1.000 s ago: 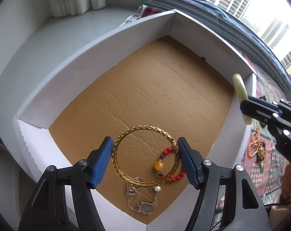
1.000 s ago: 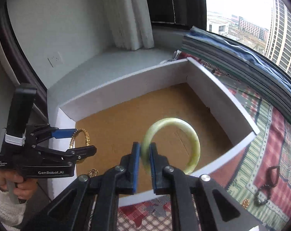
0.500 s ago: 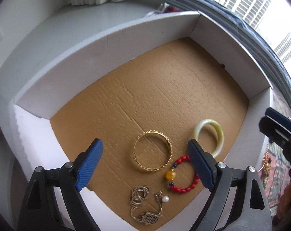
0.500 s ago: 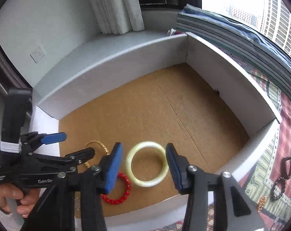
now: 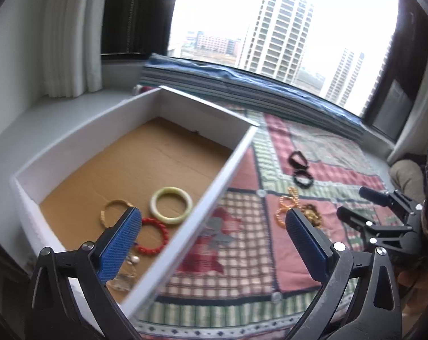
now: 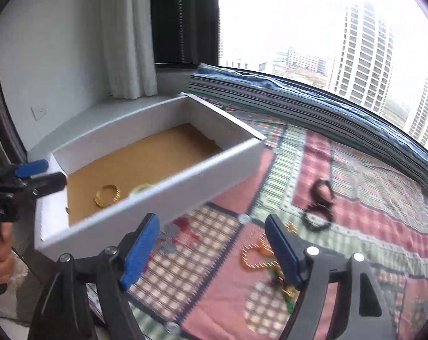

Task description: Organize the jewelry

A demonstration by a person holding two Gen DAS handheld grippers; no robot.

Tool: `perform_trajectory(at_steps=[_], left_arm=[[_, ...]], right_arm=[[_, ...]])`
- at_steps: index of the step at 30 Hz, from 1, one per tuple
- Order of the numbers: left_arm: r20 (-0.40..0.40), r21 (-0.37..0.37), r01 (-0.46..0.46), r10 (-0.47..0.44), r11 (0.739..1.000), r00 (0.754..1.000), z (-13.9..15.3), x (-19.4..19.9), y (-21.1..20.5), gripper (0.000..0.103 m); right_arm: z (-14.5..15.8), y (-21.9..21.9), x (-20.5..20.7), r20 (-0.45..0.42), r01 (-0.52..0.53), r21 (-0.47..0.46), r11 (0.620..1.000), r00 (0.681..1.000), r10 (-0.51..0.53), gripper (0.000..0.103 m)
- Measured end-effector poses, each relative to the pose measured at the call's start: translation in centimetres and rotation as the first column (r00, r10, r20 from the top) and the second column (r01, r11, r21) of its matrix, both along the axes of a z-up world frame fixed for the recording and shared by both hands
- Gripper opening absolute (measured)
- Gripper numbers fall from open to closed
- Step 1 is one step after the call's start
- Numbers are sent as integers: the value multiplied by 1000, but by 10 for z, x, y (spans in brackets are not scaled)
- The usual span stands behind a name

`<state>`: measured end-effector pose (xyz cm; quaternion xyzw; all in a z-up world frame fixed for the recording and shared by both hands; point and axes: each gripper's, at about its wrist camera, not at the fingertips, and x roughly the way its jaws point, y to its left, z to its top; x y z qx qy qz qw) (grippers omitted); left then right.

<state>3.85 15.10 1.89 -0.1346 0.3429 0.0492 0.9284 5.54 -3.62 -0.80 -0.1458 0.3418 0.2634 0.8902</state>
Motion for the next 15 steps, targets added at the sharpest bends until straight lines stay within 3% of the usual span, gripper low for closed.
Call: perform_trajectory(at_steps=[4, 8, 15], left_arm=[[22, -45, 112, -111, 993, 994, -12, 3, -50, 102], [-29, -32, 170, -171, 985, 985, -27, 4, -86, 102], [-90, -29, 206, -207, 978, 974, -42, -2, -101, 102]], right_arm=[[-20, -57, -19, 29, 143, -60, 988, 989, -142, 79], [-40, -102, -46, -7, 230, -49, 972, 973, -231, 79], [-66, -138, -74, -51, 328, -24, 944, 943, -329, 79]])
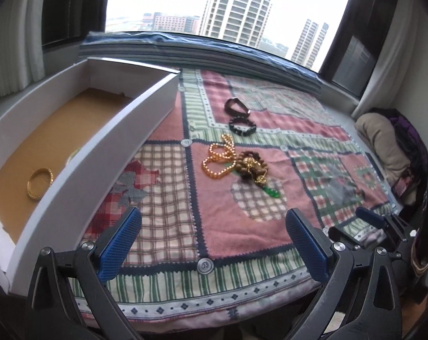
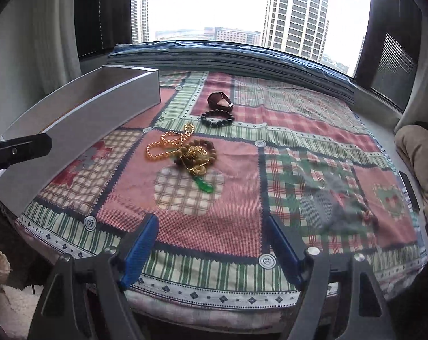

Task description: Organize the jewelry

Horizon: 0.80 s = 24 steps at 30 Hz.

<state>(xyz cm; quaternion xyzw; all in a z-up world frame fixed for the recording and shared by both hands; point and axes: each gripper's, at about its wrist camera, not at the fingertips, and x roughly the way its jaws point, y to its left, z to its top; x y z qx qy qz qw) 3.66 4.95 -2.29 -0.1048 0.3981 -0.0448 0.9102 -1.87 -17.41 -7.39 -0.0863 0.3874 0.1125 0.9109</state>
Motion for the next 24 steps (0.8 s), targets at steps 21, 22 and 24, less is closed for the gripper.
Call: perform_trajectory(at_steps=[21, 22, 24], left_arm=[[-36, -6, -14, 14, 1000, 999, -15, -17, 0, 102], [-38, -4, -14, 14, 1000, 999, -16, -16, -1, 102], [-46, -2, -12, 11, 1000, 999, -18, -16, -3, 102]], right_arm=[[-1, 35, -18, 24, -78, -6, 997, 997, 79, 79], [-1, 35, -18, 24, -78, -7, 997, 997, 78, 79], [-3, 35, -18, 20, -78, -6, 997, 997, 79, 79]])
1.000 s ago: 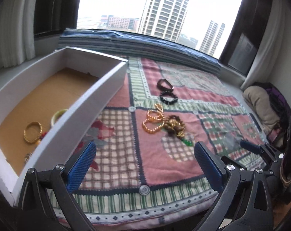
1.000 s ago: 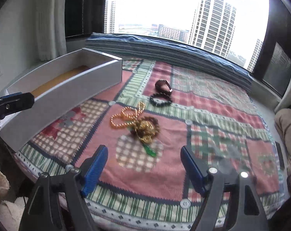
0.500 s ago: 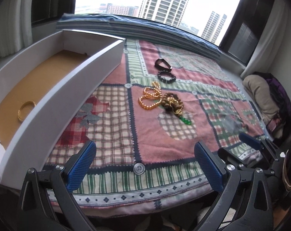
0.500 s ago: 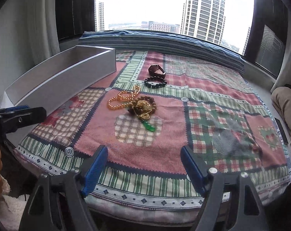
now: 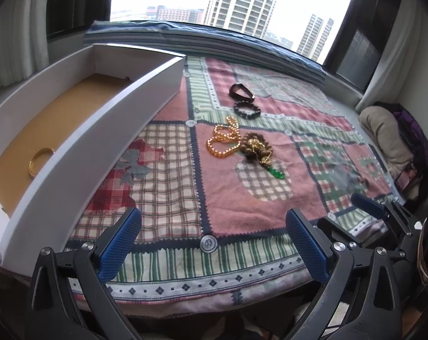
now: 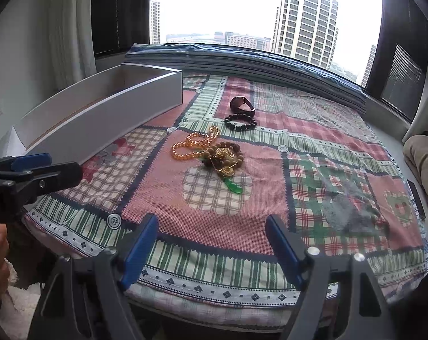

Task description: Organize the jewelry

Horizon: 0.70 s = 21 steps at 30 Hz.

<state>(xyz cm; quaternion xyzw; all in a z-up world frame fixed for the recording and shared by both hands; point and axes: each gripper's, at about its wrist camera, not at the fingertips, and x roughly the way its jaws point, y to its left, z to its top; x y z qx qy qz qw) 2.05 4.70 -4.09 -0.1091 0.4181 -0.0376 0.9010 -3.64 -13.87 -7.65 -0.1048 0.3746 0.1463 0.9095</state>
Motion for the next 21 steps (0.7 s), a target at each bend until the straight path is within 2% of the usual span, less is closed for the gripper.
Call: perform_trajectory(at_steps=[21], left_arm=[[-41, 11, 3, -3, 1000, 999, -11, 0, -4, 102]], right_arm=[[-8, -1, -1, -26, 4, 13, 1000, 1000, -4, 79]])
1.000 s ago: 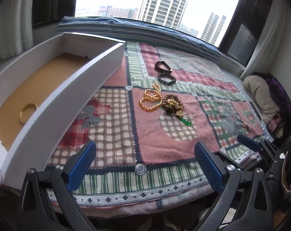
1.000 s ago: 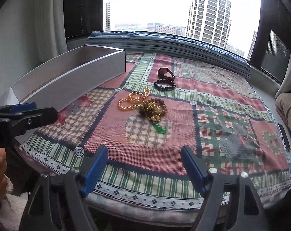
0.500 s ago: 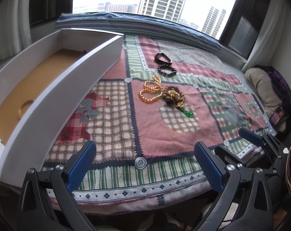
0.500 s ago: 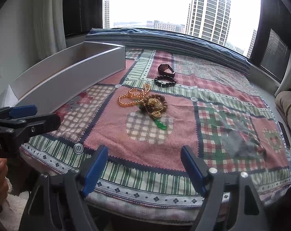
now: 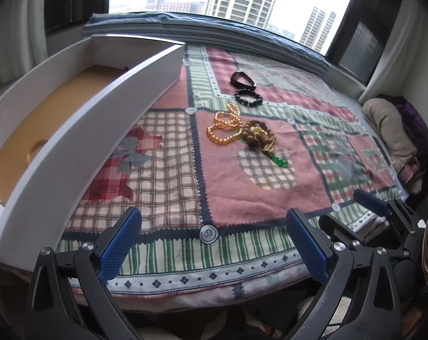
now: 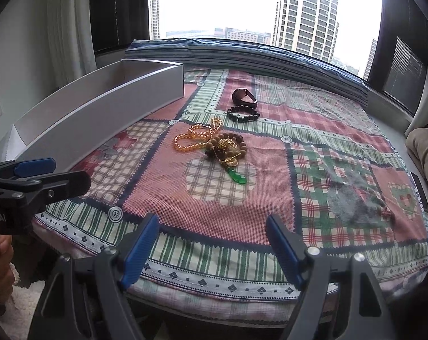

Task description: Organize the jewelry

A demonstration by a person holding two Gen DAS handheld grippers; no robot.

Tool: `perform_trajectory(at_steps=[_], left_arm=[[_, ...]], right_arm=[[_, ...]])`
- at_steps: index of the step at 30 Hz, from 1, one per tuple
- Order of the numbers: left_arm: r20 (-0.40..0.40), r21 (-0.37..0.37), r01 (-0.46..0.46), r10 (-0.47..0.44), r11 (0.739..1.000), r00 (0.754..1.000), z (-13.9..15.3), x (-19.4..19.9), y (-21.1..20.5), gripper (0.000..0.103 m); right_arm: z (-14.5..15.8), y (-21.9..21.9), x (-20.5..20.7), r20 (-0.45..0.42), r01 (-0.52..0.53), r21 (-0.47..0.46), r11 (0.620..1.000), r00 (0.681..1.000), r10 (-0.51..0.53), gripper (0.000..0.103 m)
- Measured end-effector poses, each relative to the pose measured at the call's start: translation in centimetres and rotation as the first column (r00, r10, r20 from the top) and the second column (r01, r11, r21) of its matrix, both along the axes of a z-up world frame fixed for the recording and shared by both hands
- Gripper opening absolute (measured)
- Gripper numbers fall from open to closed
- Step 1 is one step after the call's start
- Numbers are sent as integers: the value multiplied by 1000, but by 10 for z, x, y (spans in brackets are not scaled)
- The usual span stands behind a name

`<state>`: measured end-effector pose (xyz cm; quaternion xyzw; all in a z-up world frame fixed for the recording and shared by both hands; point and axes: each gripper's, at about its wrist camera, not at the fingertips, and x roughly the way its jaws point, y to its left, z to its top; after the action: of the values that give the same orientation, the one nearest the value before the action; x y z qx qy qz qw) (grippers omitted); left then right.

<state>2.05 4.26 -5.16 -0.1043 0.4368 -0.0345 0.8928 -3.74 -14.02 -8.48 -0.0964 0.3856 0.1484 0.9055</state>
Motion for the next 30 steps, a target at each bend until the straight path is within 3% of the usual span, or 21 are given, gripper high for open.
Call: perform_trajectory(at_steps=[30], left_arm=[[-49, 4, 7, -7, 1000, 999, -13, 9, -5, 101]], right_arm=[[-3, -6, 6, -12, 26, 23, 999, 1000, -26, 79]])
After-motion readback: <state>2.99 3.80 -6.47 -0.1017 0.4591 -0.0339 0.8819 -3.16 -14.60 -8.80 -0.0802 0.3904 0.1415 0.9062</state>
